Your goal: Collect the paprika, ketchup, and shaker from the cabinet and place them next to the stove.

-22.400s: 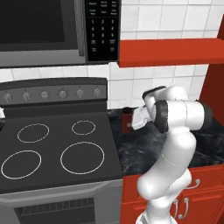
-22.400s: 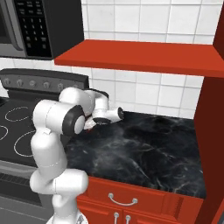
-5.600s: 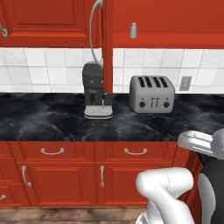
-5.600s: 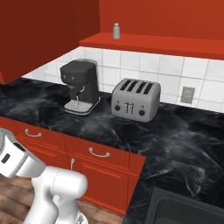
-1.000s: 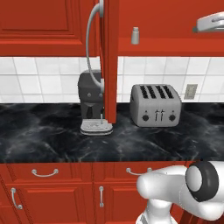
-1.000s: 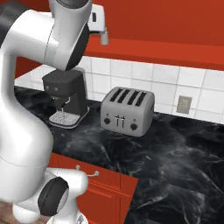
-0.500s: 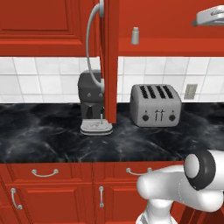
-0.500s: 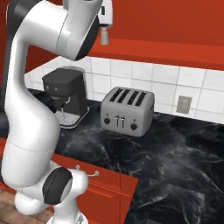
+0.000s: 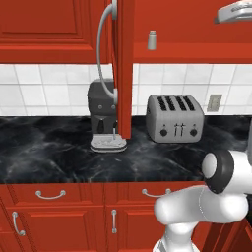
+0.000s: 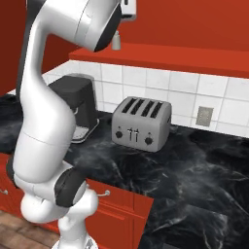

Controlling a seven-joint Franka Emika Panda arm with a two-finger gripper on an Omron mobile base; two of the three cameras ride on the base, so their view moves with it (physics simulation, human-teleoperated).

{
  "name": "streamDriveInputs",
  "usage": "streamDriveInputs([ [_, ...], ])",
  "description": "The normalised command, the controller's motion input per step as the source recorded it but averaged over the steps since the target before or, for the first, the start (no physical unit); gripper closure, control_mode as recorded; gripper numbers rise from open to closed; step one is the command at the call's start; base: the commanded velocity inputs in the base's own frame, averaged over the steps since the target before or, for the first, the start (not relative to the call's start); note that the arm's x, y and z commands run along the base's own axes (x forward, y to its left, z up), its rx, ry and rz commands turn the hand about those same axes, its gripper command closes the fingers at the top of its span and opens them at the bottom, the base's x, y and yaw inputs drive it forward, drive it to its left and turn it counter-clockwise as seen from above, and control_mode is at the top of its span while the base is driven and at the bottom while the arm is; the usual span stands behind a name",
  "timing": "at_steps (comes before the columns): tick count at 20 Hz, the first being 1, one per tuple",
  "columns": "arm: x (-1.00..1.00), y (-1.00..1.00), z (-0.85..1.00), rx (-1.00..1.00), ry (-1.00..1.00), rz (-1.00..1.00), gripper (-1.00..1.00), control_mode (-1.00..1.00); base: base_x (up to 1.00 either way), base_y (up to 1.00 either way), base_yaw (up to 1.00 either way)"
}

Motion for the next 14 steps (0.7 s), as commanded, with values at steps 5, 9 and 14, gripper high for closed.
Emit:
streamDriveInputs([
  [5, 0.5, -0.14, 0.0, -0.13, 0.08, 0.0, -1.0, -1.0, 0.0, 0.0, 0.0],
  [9, 0.58, -0.09, 0.09, -0.05, 0.08, 0.0, -1.0, -1.0, 0.0, 0.0, 0.0],
  [14, 0.61, -0.08, 0.07, -0.01, 0.02, 0.0, -1.0, -1.0, 0.0, 0.0, 0.0],
])
